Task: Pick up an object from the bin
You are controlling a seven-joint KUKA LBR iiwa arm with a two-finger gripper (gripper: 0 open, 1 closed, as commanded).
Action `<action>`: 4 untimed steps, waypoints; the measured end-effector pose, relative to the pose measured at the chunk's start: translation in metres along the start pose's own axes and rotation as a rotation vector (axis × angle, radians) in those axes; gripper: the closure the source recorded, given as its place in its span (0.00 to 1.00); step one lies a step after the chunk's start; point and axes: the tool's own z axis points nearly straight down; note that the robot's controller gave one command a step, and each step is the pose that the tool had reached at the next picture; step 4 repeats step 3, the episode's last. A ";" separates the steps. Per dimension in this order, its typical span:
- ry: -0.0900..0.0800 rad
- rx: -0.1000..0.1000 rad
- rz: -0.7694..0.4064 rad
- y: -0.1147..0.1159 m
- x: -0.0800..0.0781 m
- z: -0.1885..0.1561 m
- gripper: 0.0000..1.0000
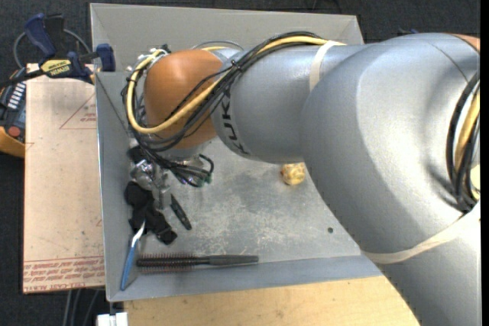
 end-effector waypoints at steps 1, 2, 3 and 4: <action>-0.002 -0.001 0.166 0.003 0.034 -0.001 1.00; -0.003 0.000 0.079 0.024 0.034 0.000 1.00; -0.003 0.000 0.079 0.024 0.034 0.000 1.00; -0.003 0.000 0.079 0.024 0.034 0.000 1.00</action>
Offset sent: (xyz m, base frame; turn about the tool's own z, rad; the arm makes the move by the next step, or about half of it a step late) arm -0.0430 0.0006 -0.0009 0.0759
